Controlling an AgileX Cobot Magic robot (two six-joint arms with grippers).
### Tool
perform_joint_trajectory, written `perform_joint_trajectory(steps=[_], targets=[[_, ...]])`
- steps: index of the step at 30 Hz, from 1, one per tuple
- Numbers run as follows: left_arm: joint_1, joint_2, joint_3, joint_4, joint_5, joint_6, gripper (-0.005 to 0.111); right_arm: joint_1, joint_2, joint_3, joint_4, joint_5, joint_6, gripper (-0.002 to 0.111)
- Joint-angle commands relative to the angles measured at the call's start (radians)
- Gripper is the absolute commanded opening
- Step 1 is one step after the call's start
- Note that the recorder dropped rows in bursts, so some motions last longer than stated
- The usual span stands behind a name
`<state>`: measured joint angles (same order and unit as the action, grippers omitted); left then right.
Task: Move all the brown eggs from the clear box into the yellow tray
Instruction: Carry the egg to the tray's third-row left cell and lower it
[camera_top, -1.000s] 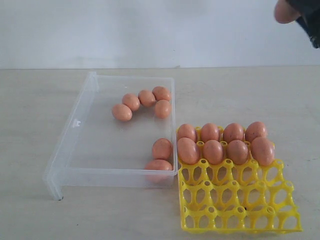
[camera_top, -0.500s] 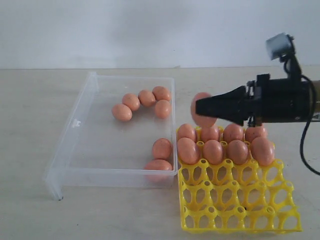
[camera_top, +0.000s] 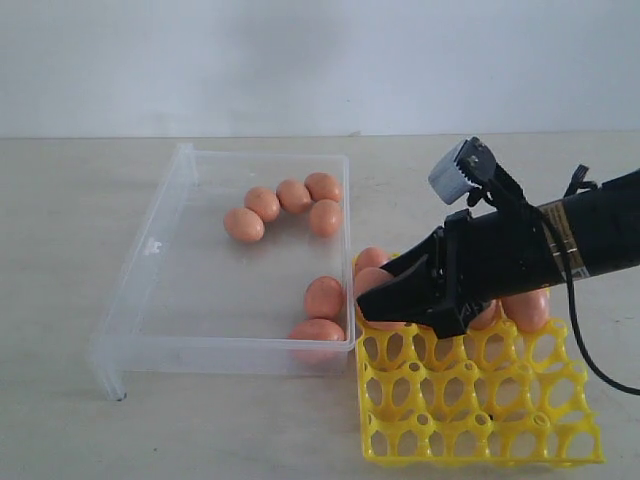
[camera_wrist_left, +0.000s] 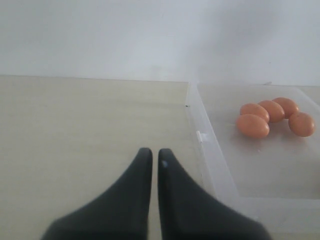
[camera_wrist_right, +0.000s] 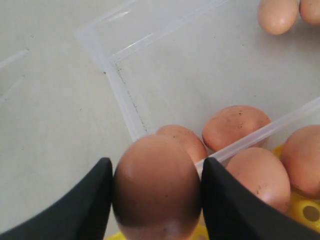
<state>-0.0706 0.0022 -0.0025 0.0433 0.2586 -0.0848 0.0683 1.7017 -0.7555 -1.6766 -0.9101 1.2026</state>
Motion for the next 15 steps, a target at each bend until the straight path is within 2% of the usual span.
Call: perform_joint_trajectory(steps=[1, 4, 7, 15], targets=[[0.003, -0.002, 0.003, -0.003, -0.008, 0.002, 0.004, 0.002, 0.006, -0.002, -0.004, 0.049, -0.001, 0.009], [0.003, -0.002, 0.003, -0.003, -0.008, 0.002, 0.004, 0.002, 0.035, -0.002, 0.005, 0.091, -0.001, 0.019], [0.003, -0.002, 0.003, -0.003, -0.008, 0.002, 0.004, 0.002, 0.073, -0.002, 0.055, 0.06, -0.007, 0.024], [0.003, -0.002, 0.003, -0.003, -0.008, 0.002, 0.004, 0.002, 0.128, -0.002, 0.093, 0.028, -0.046, 0.024]])
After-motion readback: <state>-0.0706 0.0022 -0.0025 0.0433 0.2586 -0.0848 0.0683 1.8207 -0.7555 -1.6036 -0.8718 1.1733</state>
